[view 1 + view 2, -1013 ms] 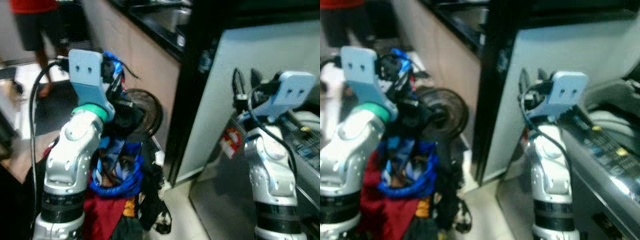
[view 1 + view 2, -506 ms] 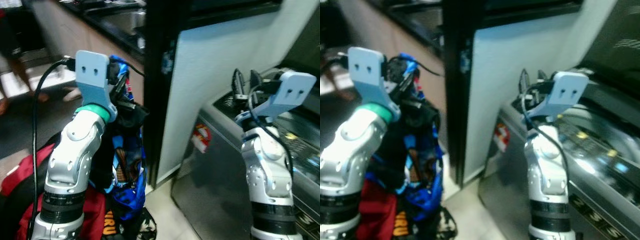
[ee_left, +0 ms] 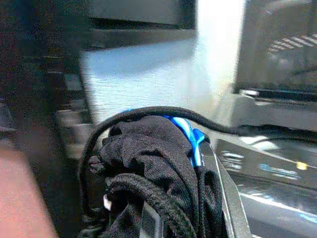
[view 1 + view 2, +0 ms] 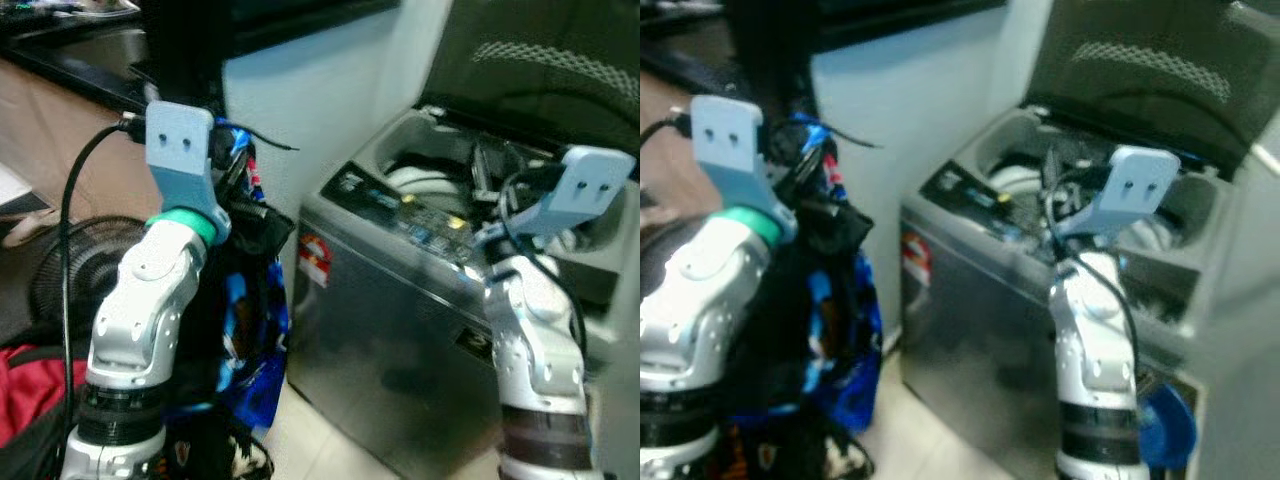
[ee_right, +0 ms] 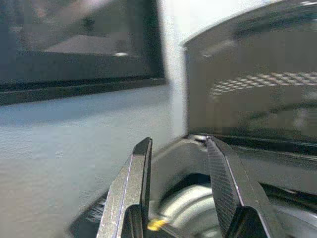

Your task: Clothes washing

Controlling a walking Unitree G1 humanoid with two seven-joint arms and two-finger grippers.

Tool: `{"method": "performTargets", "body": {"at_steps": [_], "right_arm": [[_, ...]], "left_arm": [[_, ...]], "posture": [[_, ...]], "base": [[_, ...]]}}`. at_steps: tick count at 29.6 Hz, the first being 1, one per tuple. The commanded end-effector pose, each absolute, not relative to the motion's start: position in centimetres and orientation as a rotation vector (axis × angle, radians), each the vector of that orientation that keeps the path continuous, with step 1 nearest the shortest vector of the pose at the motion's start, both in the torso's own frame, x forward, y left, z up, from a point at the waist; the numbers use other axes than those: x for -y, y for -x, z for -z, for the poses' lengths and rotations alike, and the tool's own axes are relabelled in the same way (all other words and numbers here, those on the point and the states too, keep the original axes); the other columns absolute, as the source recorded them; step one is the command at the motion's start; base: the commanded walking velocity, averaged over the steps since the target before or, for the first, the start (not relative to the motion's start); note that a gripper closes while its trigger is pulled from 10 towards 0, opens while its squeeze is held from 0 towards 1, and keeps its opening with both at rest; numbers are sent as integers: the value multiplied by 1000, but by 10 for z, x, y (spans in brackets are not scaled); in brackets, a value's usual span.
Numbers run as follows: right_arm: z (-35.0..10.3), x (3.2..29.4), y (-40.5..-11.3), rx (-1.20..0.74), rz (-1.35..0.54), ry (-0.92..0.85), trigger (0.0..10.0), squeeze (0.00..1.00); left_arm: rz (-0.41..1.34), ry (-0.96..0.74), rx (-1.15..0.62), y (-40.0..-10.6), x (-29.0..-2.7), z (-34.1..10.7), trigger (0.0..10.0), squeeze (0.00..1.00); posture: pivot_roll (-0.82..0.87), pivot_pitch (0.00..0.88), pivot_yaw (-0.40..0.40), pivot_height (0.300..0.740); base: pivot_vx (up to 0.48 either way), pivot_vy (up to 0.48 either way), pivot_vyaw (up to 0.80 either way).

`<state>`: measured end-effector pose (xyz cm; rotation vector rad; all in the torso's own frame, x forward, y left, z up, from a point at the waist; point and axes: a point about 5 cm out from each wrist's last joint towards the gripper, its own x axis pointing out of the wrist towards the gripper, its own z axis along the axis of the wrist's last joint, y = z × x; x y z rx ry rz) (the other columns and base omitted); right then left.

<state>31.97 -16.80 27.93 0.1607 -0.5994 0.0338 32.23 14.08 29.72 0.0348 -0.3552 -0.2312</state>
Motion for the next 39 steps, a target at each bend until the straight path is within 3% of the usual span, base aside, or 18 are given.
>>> {"method": "performTargets", "body": {"at_steps": [1, 15, 35, 39], "right_arm": [[-282, 171, -318, 605, -23, -174, 10000, 0], [-332, 154, -314, 793, -107, -238, 10000, 0], [-336, 156, -313, 815, -126, -294, 10000, 0], [-326, 158, -319, 770, -99, -275, 10000, 0]], "left_arm": [[245, -46, 377, -321, -137, -300, 10000, 0], [229, -72, 400, -323, -137, -302, 10000, 0], [203, -105, 435, -323, -137, -303, 10000, 0], [193, -77, 424, -324, -139, -303, 10000, 0]], "posture": [[-46, 21, 27, 740], [-43, 18, 35, 740], [-42, 12, 37, 740], [-38, 16, 34, 740]], "base": [[0, 0, -800], [0, 0, -800], [0, 0, -800], [0, 480, -355]]}}
